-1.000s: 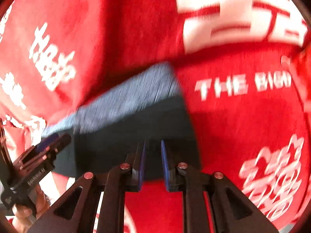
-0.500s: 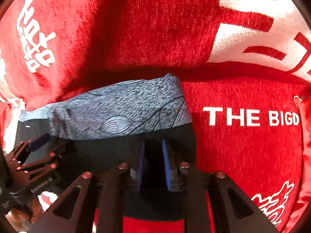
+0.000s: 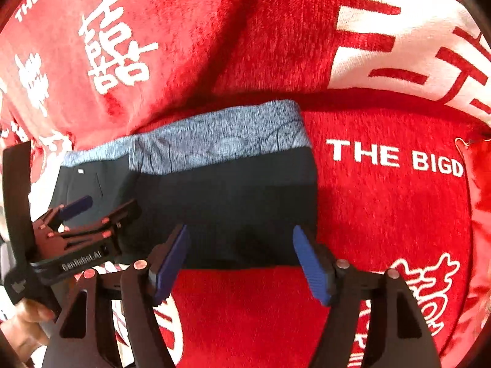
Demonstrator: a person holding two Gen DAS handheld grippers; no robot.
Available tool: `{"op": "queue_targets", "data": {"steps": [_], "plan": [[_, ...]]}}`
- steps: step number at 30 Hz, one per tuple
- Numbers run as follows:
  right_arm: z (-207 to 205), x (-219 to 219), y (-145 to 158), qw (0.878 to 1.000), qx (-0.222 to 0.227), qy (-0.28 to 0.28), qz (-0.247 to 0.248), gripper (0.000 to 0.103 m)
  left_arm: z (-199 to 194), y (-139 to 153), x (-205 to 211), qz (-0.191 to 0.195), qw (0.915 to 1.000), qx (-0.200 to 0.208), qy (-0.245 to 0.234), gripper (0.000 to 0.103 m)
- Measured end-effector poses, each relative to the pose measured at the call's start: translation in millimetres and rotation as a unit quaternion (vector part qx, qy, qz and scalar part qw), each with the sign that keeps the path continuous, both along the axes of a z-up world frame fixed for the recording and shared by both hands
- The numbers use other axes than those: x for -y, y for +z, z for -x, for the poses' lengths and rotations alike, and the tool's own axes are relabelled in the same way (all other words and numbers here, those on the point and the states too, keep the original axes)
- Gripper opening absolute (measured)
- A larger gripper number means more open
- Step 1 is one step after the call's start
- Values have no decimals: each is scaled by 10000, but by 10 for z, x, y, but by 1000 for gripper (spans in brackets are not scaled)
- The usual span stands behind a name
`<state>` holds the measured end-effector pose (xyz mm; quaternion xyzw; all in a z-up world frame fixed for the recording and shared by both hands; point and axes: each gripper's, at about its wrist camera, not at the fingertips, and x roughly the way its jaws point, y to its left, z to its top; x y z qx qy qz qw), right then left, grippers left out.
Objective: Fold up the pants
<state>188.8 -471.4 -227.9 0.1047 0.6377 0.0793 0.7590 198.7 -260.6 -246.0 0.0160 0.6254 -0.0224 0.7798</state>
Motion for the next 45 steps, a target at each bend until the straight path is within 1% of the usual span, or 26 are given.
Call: {"op": "queue_targets", "data": {"steps": [3, 8, 10, 14, 18, 21, 27, 33, 35, 41, 45], "plan": [[123, -23, 13, 10000, -32, 47, -74, 79, 119, 83, 0, -102, 9999, 5, 98, 103], [238, -81, 44, 9995, -33, 316, 31, 80, 337, 164, -43, -266, 9994, -25, 233, 103], [261, -140, 38, 9990, -25, 452, 53, 80, 382, 128, -30, -326, 9991, -8, 280, 103], [318, -193, 43, 9983, -58, 563, 116, 82, 510, 152, -101, -376, 9987, 1, 330, 103], [372, -297, 36, 9981, -85, 576, 185, 82, 519, 89, -220, -290, 9991, -82, 306, 103], [418, -446, 40, 9978, -94, 594, 287, 82, 542, 75, -335, -267, 9994, -57, 223, 103], [479, -813, 54, 9969, -159, 618, 467, 82, 556, 92, -638, -236, 9996, -99, 111, 103], [500, -1209, 90, 9968, -165, 584, 523, 82, 527, 126, -954, -283, 9996, -41, 78, 103], [497, -1313, 99, 9962, -157, 627, 582, 82, 525, 131, -1074, -256, 9996, -19, 120, 103], [471, -1656, 136, 9912, -89, 911, 951, 83, 566, 173, -1440, 44, 9997, 95, 219, 103], [428, -1840, 136, 9884, -74, 1063, 1079, 87, 581, 170, -1635, 88, 9995, 110, 295, 103]]}}
